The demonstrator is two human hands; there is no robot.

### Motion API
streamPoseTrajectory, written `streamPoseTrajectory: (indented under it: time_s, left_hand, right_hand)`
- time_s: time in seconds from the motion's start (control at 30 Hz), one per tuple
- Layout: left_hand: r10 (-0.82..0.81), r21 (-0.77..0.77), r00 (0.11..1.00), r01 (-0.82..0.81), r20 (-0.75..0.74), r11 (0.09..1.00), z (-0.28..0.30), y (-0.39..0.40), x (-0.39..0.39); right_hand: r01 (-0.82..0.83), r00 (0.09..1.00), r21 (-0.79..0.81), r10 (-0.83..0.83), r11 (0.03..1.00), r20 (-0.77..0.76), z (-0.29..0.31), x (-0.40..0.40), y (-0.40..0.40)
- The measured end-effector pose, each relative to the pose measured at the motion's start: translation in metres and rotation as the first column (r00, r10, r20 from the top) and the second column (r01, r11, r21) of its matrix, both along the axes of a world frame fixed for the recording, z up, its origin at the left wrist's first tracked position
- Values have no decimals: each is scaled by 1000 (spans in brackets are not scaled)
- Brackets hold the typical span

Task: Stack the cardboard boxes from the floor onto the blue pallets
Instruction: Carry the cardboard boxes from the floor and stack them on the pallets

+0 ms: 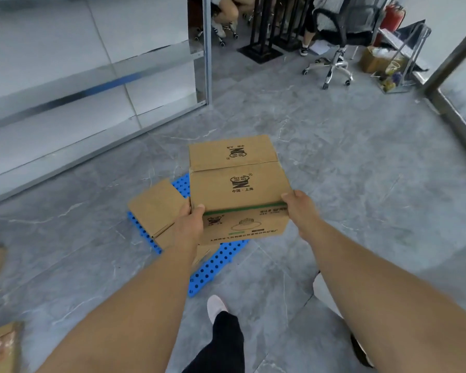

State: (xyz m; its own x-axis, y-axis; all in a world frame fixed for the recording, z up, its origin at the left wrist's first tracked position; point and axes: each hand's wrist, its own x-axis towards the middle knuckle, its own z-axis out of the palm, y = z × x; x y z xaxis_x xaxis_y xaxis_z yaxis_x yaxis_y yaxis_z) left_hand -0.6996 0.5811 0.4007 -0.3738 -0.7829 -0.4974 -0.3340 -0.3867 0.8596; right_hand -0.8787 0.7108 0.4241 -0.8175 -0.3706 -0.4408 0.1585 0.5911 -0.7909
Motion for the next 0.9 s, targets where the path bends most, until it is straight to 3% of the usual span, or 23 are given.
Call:
streamPoseTrajectory:
  time_s: [0.43,0.73,0.9]
  left_hand:
    - [122,63,991,-125,51,990,-6,-90,-130]
    - [281,76,953,-291,114,954,-27,-83,-205]
    - [370,86,899,-398,234,913,-46,-62,-252]
  right_hand:
    - [-115,993,34,114,993,23,5,-145,-108]
    - [-386,921,31,383,922,73,-32,-244,-151]
    - [-520,852,40,515,853,99,-58,-300,-163]
